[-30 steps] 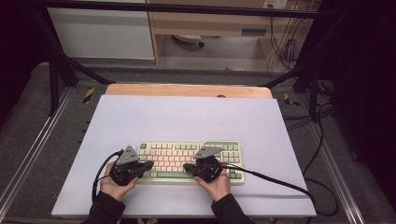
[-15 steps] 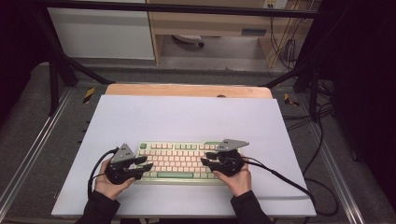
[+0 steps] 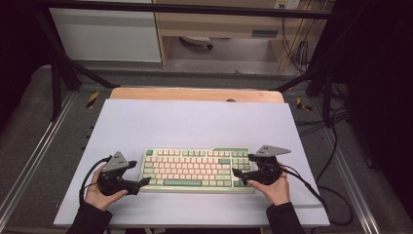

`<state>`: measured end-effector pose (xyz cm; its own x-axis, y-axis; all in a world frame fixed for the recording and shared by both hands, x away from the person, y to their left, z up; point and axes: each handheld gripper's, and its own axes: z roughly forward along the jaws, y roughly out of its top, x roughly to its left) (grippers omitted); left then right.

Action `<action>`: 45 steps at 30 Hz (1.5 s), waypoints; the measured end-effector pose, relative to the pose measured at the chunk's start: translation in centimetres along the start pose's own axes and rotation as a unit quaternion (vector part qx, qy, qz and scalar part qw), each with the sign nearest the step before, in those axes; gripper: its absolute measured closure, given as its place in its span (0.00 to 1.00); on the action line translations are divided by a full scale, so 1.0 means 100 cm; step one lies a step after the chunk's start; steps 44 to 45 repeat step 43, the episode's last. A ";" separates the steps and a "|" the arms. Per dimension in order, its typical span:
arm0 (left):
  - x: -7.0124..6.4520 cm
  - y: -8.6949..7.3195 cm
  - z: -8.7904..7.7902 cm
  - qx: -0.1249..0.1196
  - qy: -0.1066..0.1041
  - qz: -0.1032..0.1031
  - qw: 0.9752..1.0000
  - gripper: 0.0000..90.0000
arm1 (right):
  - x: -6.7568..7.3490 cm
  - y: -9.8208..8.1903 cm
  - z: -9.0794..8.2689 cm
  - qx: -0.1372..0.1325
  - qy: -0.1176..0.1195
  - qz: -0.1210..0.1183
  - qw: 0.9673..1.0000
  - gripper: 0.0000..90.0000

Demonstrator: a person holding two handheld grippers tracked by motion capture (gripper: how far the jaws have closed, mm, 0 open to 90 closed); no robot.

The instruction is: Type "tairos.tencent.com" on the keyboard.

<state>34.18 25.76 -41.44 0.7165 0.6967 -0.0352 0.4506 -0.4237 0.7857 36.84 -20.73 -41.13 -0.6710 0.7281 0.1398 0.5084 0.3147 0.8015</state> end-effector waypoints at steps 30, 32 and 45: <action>0.020 -0.036 -0.011 0.009 0.021 -0.022 0.999 0.08 | -0.037 -0.059 -0.036 0.015 -0.002 0.021 1.000 0.00; 0.020 -0.037 -0.011 0.010 0.021 -0.021 0.999 0.08 | -0.039 -0.062 -0.036 0.016 -0.001 0.023 1.000 0.00; 0.020 -0.038 -0.011 0.012 0.020 -0.021 0.999 0.08 | -0.038 -0.063 -0.036 0.022 0.000 0.014 1.000 0.01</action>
